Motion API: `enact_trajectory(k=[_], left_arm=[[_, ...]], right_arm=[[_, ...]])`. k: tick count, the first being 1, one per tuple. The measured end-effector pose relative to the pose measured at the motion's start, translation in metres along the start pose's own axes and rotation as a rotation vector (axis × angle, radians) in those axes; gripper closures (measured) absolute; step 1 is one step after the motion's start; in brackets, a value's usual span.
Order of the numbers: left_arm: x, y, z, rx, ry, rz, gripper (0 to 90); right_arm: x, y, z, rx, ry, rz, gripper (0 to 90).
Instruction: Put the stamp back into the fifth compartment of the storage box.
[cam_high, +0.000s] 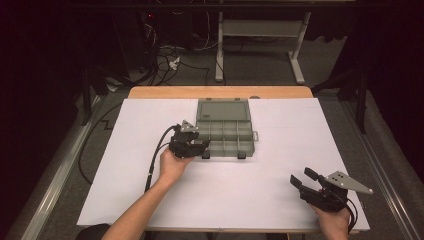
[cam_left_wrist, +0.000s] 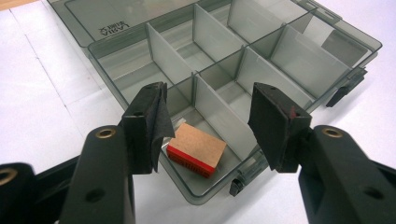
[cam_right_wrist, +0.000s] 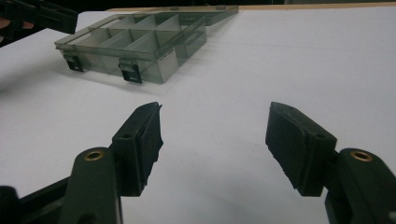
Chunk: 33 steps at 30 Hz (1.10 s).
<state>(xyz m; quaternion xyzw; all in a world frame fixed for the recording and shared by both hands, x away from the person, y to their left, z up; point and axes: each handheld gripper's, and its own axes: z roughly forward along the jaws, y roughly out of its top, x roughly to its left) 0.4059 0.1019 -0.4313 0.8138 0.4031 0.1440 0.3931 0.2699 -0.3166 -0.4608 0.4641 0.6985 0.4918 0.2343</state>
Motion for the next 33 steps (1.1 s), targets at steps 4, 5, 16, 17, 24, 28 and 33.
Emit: enact_trajectory(k=[4,5,16,17,24,28,33], left_arm=[[0.000,0.000,-0.003,-0.008,0.002,0.002,46.1],[0.000,0.000,-0.004,-0.008,0.001,0.004,45.9],[-0.001,0.000,-0.014,-0.020,0.001,0.014,45.5],[-0.001,0.000,-0.015,-0.020,0.000,0.014,45.4],[-0.004,-0.001,-0.020,-0.018,-0.001,0.030,45.1],[-0.006,-0.002,-0.023,-0.023,-0.003,0.037,44.9],[-0.008,-0.003,-0.026,-0.026,-0.007,0.040,44.9]], right_arm=[[0.000,0.000,0.000,0.001,0.000,0.000,35.9],[0.000,0.000,0.000,0.000,0.000,0.000,36.0],[0.000,0.000,0.000,-0.001,0.001,-0.001,36.0],[0.000,0.000,0.000,-0.001,0.001,-0.001,36.0],[-0.001,0.000,0.000,-0.001,0.003,-0.001,35.9],[-0.001,0.000,0.000,0.000,0.005,0.002,36.0],[-0.001,0.000,0.000,-0.002,0.005,0.000,36.0]])
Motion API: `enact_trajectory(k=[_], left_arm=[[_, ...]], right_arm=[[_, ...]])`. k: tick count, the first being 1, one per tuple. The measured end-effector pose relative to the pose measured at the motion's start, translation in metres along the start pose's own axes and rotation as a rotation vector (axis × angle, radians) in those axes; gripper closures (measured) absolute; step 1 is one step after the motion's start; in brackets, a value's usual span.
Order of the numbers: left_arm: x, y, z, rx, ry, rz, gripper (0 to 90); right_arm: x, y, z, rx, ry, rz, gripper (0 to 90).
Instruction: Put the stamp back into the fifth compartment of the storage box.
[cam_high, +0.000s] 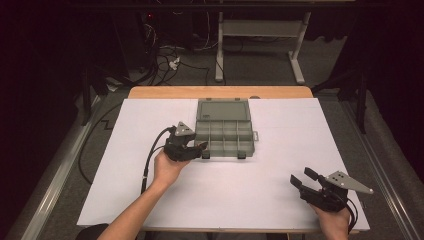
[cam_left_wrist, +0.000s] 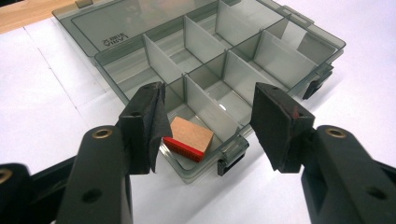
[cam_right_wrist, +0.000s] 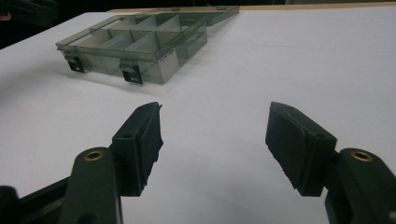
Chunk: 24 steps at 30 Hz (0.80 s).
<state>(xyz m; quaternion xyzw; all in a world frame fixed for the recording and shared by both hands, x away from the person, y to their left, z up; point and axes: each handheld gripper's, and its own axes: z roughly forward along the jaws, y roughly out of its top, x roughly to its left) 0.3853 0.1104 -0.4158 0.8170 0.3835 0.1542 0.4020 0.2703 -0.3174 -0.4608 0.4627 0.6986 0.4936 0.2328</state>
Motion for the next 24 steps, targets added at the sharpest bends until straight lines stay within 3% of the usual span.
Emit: enact_trajectory(k=[24], left_arm=[[0.001,-0.022,-0.018,-0.029,0.011,-0.013,45.1]], right_arm=[[0.001,0.000,0.000,0.001,0.002,0.003,36.0]])
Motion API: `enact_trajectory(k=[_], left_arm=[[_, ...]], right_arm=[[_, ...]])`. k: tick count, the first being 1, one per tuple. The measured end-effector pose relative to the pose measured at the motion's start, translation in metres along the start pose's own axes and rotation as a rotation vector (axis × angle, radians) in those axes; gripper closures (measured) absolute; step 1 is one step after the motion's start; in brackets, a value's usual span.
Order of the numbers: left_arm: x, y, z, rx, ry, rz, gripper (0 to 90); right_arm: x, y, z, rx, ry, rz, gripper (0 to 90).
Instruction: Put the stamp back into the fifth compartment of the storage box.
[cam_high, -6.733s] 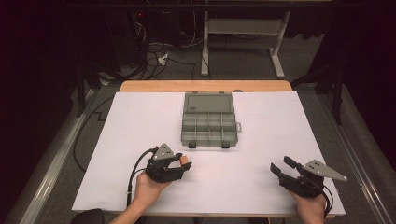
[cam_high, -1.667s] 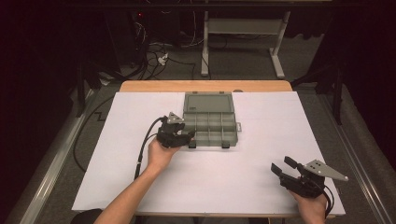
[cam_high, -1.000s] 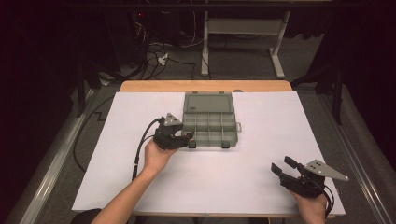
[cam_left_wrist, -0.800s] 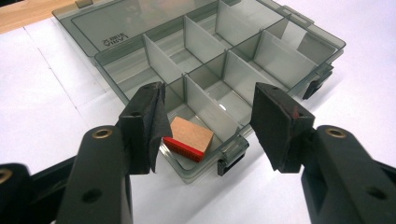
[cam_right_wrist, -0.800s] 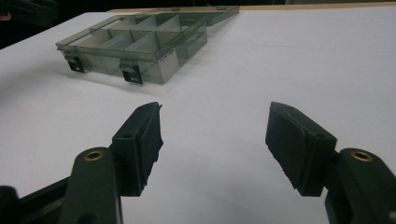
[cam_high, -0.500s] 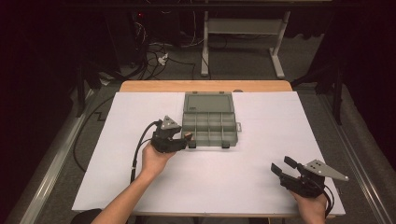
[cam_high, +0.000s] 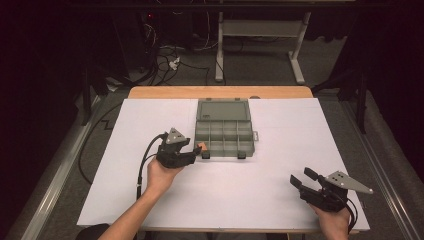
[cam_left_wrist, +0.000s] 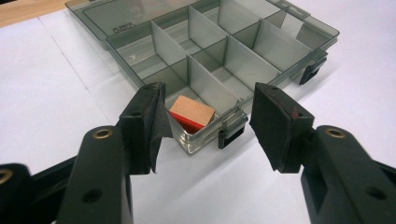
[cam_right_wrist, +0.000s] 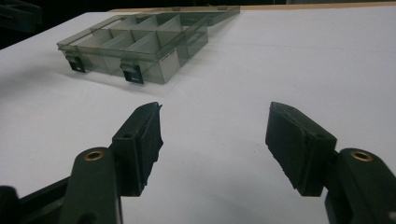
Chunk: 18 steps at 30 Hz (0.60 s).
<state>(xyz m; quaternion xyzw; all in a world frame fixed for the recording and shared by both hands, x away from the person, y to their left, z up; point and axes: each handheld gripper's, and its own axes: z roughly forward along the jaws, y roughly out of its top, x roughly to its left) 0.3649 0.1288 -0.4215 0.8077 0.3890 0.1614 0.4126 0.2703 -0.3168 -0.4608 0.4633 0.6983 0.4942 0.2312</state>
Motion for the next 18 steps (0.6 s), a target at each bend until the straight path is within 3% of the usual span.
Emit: enact_trajectory(k=[18], left_arm=[[0.002,-0.016,-0.013,-0.015,0.005,-0.010,44.5]], right_arm=[[0.001,0.000,0.001,0.002,0.002,-0.001,36.0]])
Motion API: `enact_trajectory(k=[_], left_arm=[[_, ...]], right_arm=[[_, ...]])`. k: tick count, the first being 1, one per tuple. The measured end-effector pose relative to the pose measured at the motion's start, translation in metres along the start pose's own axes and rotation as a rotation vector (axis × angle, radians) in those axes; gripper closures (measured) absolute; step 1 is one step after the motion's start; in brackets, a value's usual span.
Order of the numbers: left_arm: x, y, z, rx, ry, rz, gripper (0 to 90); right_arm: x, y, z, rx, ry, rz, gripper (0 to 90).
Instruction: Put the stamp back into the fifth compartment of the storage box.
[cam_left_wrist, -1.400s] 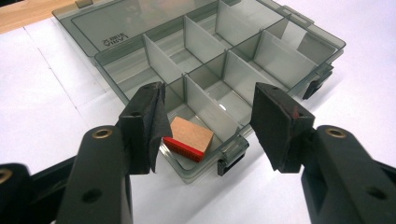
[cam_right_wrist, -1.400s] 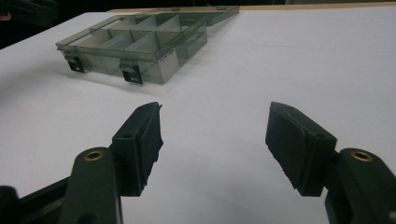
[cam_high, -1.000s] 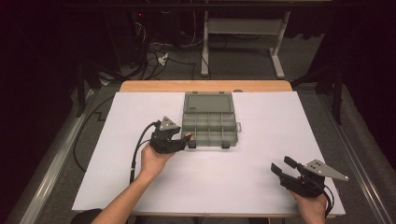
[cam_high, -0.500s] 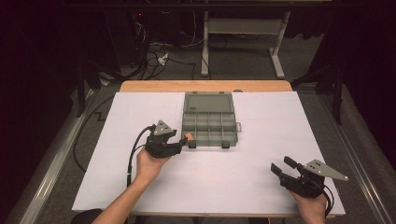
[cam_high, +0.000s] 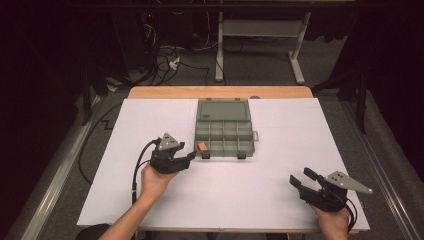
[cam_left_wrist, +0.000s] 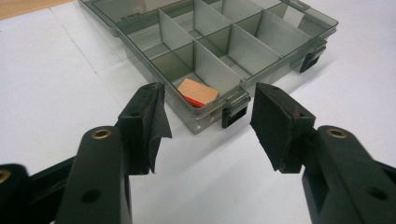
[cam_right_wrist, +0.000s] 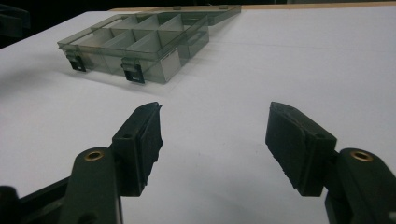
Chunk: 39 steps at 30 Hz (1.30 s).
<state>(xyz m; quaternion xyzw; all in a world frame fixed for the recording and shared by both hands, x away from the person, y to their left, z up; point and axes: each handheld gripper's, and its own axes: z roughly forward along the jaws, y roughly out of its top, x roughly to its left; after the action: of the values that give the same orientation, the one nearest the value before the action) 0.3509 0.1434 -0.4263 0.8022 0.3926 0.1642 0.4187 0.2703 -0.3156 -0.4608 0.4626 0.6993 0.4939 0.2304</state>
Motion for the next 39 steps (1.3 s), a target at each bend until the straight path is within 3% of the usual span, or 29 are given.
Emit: enact_trajectory(k=[14,24,39], left_arm=[[0.004,-0.017,-0.011,-0.020,0.014,-0.022,43.5],[0.004,-0.031,-0.023,-0.028,0.034,0.002,42.0],[0.009,-0.058,-0.052,-0.066,0.069,-0.049,41.5]], right_arm=[[0.001,0.000,0.001,0.001,0.002,-0.009,36.0],[0.002,0.000,0.001,0.001,0.003,-0.010,36.0],[0.003,0.001,0.000,-0.004,0.005,-0.012,36.2]])
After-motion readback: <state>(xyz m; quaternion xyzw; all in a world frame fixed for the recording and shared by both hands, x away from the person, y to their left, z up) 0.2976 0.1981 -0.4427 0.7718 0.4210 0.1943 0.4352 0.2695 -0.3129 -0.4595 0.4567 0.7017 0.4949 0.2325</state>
